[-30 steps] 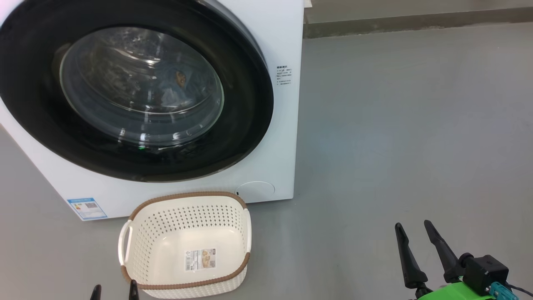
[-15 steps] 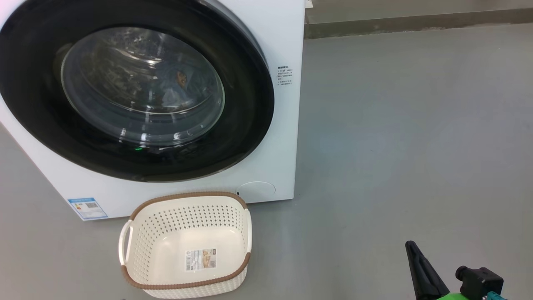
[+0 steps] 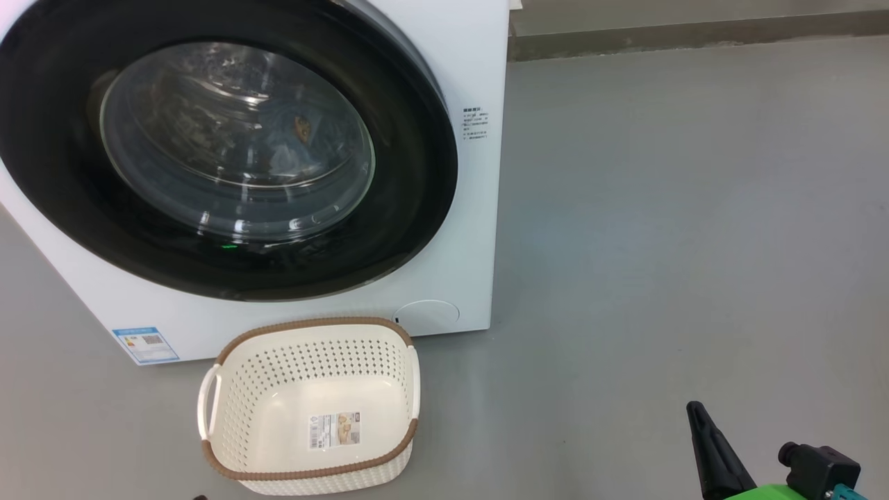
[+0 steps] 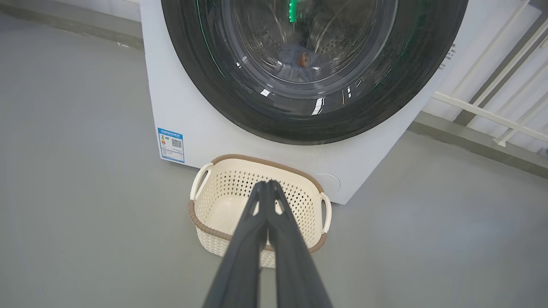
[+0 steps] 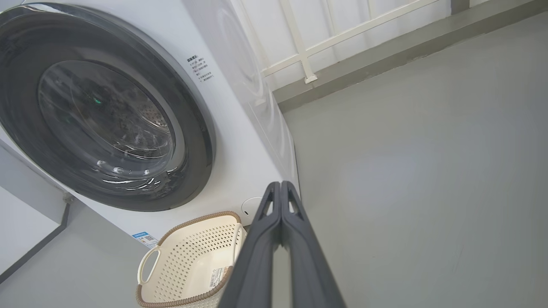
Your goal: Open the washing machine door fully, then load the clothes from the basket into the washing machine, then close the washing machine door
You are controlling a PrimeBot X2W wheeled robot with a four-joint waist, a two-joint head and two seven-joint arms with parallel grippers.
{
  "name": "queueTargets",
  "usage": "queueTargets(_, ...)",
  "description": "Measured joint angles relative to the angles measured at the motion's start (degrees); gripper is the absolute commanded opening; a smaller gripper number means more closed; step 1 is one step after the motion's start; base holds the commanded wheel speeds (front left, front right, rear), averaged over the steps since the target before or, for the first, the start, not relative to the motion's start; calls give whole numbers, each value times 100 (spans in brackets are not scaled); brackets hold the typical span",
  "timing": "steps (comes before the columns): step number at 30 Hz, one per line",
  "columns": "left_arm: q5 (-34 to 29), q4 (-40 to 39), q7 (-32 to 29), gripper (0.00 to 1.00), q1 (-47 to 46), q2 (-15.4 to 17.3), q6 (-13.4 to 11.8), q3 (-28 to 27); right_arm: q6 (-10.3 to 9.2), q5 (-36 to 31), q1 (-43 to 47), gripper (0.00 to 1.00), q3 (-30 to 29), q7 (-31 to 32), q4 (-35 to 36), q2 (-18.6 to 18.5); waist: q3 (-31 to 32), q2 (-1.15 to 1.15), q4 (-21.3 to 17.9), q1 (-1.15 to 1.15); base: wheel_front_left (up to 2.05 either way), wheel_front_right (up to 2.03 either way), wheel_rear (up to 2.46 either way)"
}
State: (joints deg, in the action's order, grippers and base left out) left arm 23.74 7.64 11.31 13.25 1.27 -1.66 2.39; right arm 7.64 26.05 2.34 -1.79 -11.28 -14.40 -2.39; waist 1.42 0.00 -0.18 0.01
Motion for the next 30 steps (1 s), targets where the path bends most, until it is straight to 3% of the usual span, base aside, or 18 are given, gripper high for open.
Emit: queueTargets(30,2051,210,-450,0,-458,71,252,-103,0,1944,-140,0,-159,524,-26,0,-47,0,5,-1,0,0,0)
